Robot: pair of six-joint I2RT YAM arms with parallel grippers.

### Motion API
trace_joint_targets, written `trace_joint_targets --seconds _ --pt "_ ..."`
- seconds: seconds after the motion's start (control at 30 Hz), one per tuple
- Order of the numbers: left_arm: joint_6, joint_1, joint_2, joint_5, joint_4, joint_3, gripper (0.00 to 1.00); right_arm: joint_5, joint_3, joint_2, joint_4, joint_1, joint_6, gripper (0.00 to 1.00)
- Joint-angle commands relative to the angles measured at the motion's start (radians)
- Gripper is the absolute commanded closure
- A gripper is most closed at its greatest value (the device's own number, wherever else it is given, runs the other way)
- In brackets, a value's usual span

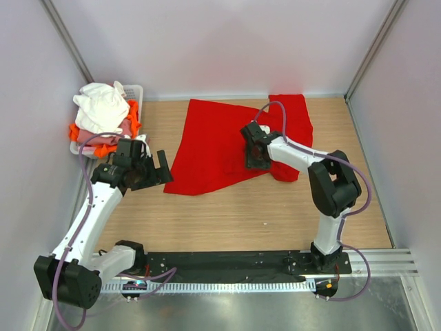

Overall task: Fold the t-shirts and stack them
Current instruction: Flatten the tshirt out

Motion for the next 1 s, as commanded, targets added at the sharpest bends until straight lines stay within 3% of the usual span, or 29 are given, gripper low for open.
trace_joint_targets --seconds 0.0,0.43,0.83,0.93,0.97 --pt "-0.005 0.005 -0.007 -0.006 0.028 -0.005 0.07 0.026 0.043 0.018 0.035 0.000 -0.003 0.48" --pt "-0.007 0.005 -0.009 -0.009 0.027 -0.005 0.07 0.024 0.046 0.093 0.084 -0.022 -0.017 0.49" --pt "-0.008 0.005 -0.010 -0.014 0.028 -0.005 0.07 0.032 0.077 0.093 0.076 -0.040 -0.038 0.76" --pt "-0.008 0.005 -0.013 -0.014 0.028 -0.006 0.07 0.026 0.083 0.089 0.067 -0.040 -0.041 0.84" --pt "-0.008 0.005 -0.013 -0.015 0.028 -0.006 0.07 0.024 0.086 0.084 0.066 -0.039 -0.043 0.92"
